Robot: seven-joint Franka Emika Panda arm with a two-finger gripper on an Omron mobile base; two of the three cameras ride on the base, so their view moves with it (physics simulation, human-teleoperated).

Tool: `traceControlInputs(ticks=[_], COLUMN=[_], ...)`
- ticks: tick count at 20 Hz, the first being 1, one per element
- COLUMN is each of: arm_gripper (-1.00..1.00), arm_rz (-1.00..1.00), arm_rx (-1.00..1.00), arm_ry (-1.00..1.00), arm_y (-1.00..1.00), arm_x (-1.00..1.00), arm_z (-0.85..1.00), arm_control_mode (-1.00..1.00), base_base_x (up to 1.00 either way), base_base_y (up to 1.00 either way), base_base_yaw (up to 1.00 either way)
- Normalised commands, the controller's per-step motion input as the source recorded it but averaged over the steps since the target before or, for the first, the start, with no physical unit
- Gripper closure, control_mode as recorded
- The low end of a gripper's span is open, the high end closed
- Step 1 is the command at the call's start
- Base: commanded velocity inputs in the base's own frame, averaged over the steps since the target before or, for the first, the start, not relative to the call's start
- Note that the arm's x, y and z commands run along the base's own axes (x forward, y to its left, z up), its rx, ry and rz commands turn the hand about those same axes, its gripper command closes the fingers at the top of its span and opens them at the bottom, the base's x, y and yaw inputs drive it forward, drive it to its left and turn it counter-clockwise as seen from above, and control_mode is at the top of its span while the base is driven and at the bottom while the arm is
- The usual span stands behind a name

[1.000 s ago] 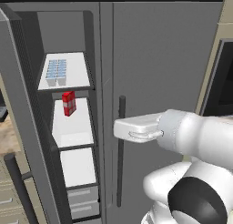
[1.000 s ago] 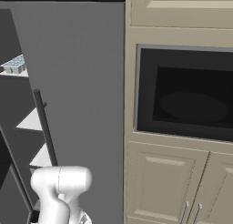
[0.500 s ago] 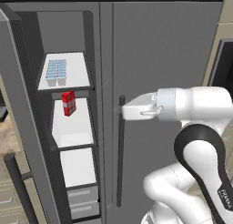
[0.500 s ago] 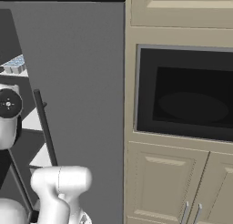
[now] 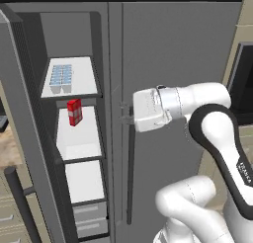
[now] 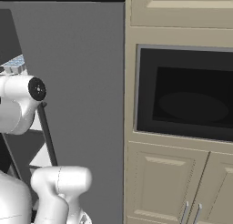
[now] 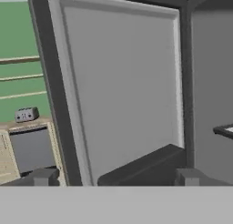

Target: Open the freezer door, pick up the ice cube tray from the freezer, and place it on the dining counter.

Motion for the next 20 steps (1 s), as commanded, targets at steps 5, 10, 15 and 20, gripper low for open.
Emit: traceControlInputs(ticks=[5, 10, 15, 20], arm_gripper=[-1.00, -1.00, -1.00, -1.00], arm_rz=[0.06, 0.03, 0.08, 0.11], arm_rx=[-0.05, 0.00, 0.00, -0.02], arm_ry=[-0.15, -0.04, -0.03, -0.06], arm_y=[0.56, 0.50, 0.48, 0.75], arm_x=[0.19, 0.34, 0.29, 0.01], arm_z=[-0.01, -0.02, -0.04, -0.09], arm_control_mode=[-1.00, -1.00, -1.00, -1.00], base_base_x=[0.00, 0.00, 0.00, 0.00], base_base_y=[0.00, 0.00, 0.00, 0.00], base_base_yaw=[0.00, 0.00, 0.00, 0.00])
